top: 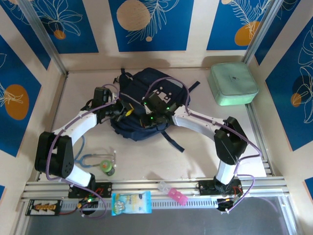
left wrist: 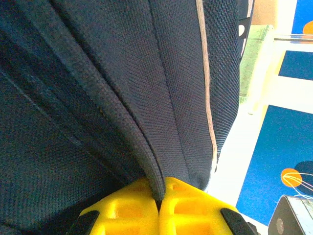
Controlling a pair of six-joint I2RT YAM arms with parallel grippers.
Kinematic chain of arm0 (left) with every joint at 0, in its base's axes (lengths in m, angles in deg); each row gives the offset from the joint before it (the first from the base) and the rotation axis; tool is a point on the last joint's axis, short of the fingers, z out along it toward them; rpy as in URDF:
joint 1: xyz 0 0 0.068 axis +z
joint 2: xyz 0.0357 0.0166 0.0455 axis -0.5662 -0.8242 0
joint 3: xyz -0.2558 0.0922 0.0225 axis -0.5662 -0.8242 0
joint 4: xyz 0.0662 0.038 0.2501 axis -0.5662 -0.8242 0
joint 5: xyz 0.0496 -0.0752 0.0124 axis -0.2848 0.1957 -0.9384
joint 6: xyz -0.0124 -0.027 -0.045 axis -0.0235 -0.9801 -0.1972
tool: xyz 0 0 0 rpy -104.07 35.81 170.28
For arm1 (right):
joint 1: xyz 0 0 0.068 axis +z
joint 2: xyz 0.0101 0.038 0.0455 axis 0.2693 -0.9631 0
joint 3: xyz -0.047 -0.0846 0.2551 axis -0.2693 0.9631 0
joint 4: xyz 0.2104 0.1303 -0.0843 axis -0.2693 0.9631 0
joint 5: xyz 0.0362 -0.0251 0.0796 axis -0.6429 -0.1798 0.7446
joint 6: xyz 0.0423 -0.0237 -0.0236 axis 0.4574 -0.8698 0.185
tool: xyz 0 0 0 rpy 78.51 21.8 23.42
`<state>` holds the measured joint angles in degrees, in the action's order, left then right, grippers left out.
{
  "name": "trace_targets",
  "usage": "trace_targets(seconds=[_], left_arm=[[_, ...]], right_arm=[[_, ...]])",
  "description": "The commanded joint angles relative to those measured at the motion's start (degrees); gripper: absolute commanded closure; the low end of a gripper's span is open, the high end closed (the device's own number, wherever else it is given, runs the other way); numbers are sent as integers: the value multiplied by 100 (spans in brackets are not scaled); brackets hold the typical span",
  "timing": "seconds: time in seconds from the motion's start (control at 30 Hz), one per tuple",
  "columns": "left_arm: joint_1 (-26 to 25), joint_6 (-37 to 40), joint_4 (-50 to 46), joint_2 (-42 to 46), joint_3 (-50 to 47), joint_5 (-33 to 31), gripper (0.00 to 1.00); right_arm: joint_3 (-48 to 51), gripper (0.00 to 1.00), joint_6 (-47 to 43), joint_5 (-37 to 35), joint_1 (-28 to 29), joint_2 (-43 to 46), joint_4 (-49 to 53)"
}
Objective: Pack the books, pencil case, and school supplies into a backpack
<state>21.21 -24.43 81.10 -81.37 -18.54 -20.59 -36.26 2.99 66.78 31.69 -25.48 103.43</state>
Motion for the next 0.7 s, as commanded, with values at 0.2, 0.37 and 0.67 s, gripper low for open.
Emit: trace_targets(seconds=[0.2, 0.37, 0.67], left_arm=[[199, 209, 155, 13, -15, -424, 100], [203, 330, 94, -53, 33, -196, 100], [200, 2057, -1450, -444, 825, 122, 100]], right_arm=[[322, 91, -90, -296, -194, 412, 887], [169, 90, 237, -820, -406, 313, 1118], [-189, 86, 592, -941, -958, 134, 1133]])
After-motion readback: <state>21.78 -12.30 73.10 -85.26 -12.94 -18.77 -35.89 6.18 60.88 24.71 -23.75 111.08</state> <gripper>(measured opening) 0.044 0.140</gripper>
